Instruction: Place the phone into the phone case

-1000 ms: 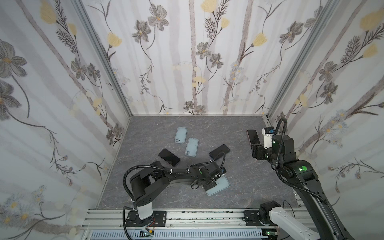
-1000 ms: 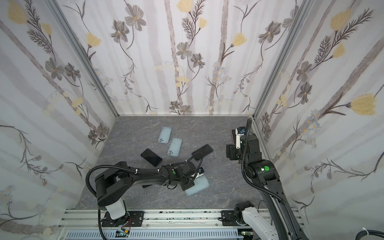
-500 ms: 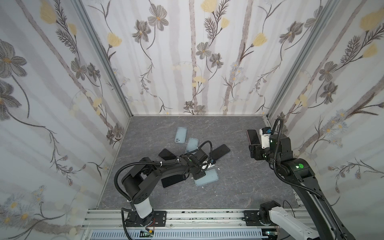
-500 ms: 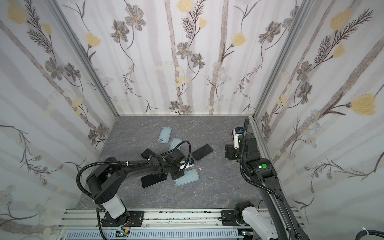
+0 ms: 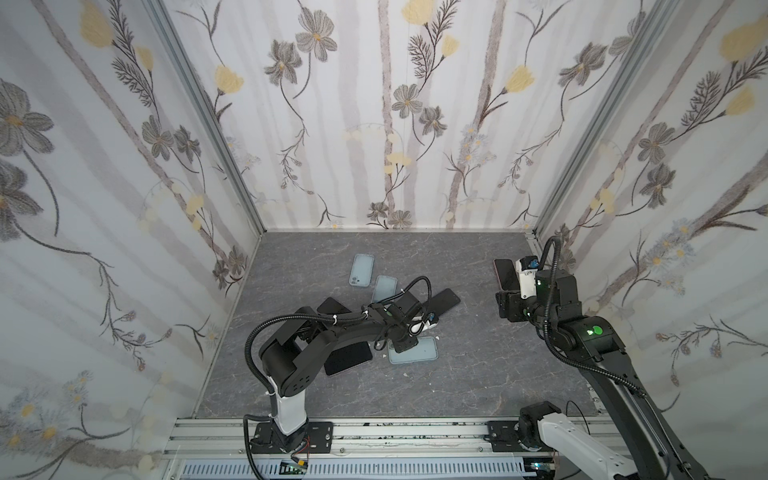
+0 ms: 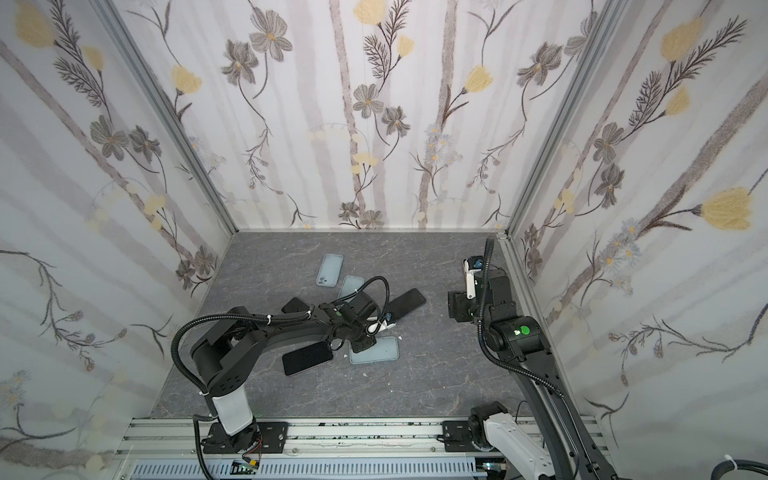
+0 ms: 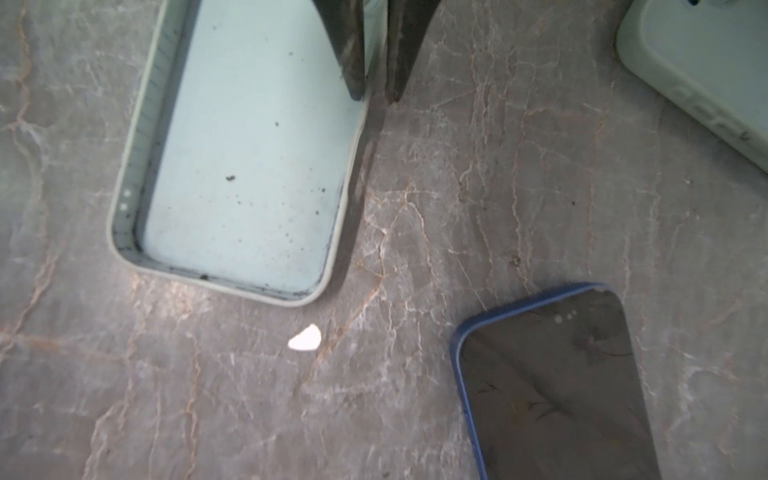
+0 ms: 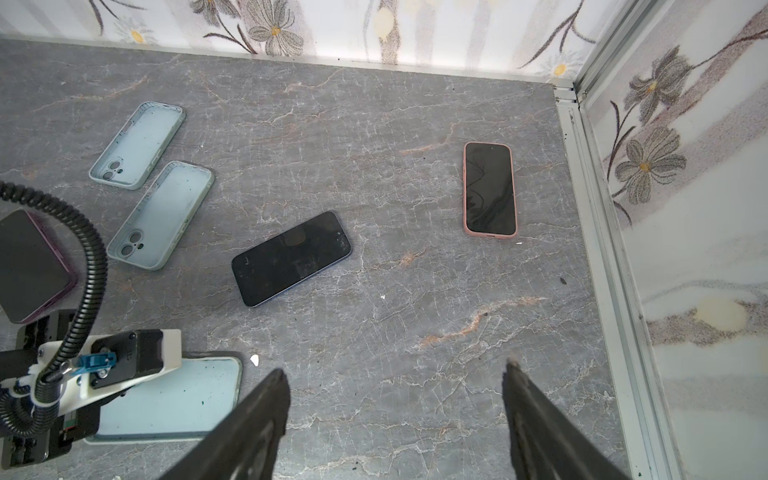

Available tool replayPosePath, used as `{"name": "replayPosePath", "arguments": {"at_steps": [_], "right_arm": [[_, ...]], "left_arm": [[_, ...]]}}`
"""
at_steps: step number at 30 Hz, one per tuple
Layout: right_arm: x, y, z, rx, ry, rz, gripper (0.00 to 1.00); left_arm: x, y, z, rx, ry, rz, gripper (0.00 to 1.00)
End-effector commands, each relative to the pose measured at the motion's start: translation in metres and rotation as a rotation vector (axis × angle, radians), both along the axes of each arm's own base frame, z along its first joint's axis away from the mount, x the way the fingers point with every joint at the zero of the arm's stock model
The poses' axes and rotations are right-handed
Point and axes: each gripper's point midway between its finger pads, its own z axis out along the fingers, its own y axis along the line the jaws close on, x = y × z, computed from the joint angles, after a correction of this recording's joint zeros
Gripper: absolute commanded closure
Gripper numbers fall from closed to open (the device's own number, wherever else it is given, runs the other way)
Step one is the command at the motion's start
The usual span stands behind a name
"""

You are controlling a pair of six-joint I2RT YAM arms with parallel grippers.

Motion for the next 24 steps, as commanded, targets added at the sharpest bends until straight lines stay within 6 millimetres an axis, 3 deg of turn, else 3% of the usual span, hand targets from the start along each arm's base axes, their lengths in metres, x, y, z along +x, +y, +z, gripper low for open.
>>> {"name": "replayPosePath", "arguments": {"at_steps": [1, 5, 8, 10, 14, 21, 24], "right_arm": [[0.003, 0.003, 0.003, 0.006, -0.019, 0.015, 0.2], [0.005, 0.007, 0.002, 0.016, -0.032, 0.035, 0.19], [0.01, 0.01, 0.001, 0.013, -0.041, 0.052, 0.19], [0.014, 0.011, -0.001, 0.002, -0.043, 0.057, 0.18], [0.026, 0.015, -0.002, -0.009, -0.053, 0.07, 0.17], [0.042, 0.007, 0.004, -0.112, -0.073, 0.062, 0.08], [0.047, 0.003, 0.006, -0.147, -0.076, 0.057, 0.03]], "left_arm": [[0.007, -0.008, 0.011, -0.029, -0.025, -0.004, 0.79], [0.009, -0.012, 0.032, -0.065, -0.047, 0.001, 0.52], [0.014, -0.019, 0.056, -0.114, -0.066, 0.008, 0.4], [0.026, -0.027, 0.075, -0.164, -0.096, 0.05, 0.31], [0.058, -0.049, 0.105, -0.288, -0.11, 0.152, 0.0], [0.09, -0.079, 0.064, -0.192, 0.031, 0.185, 0.0], [0.104, -0.09, 0.057, -0.199, 0.033, 0.197, 0.0]]}}
